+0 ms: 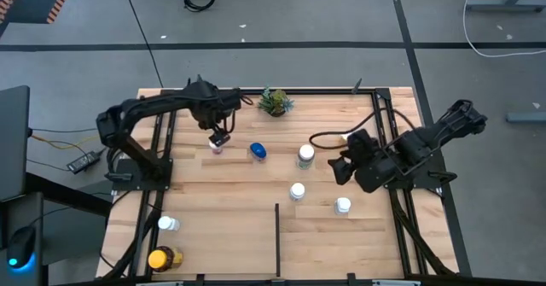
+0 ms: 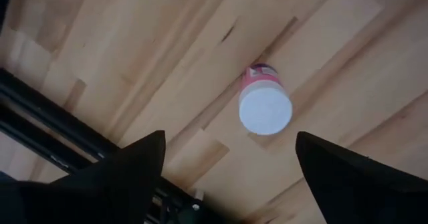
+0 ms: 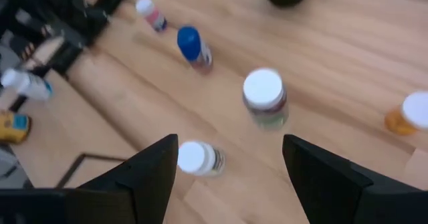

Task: Pick and place medicine bottles onto shelf by color
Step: Put the pink medicine bottle on the shelf

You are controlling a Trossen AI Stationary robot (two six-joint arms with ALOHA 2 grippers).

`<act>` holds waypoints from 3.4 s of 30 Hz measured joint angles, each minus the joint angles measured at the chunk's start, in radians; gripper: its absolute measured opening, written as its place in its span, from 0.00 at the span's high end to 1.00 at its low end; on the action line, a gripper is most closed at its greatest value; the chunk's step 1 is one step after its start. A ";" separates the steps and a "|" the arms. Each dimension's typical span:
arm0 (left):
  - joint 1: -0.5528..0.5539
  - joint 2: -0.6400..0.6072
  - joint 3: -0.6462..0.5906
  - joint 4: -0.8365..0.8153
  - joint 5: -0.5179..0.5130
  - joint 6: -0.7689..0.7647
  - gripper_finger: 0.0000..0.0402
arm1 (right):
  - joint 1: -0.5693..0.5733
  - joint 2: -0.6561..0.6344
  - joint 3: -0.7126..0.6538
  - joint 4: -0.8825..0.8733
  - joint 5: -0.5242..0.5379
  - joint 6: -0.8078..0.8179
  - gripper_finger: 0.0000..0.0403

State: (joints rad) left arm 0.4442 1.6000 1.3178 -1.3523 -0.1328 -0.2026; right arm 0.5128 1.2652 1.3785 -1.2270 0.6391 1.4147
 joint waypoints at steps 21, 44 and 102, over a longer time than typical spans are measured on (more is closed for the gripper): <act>-0.023 0.024 -0.133 0.140 0.033 0.084 0.15 | 0.033 0.036 0.000 0.003 -0.091 0.077 0.31; -0.031 0.016 -0.209 0.202 0.104 0.079 0.15 | 0.041 0.036 0.000 0.003 -0.109 0.135 0.31; -0.071 -0.021 -0.252 0.298 0.066 -0.022 0.34 | 0.042 0.035 0.000 0.003 -0.117 0.161 0.31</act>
State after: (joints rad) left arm 0.3732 1.5791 1.0661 -1.0541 -0.0673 -0.2245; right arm 0.5549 1.3006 1.3781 -1.2236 0.5220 1.5753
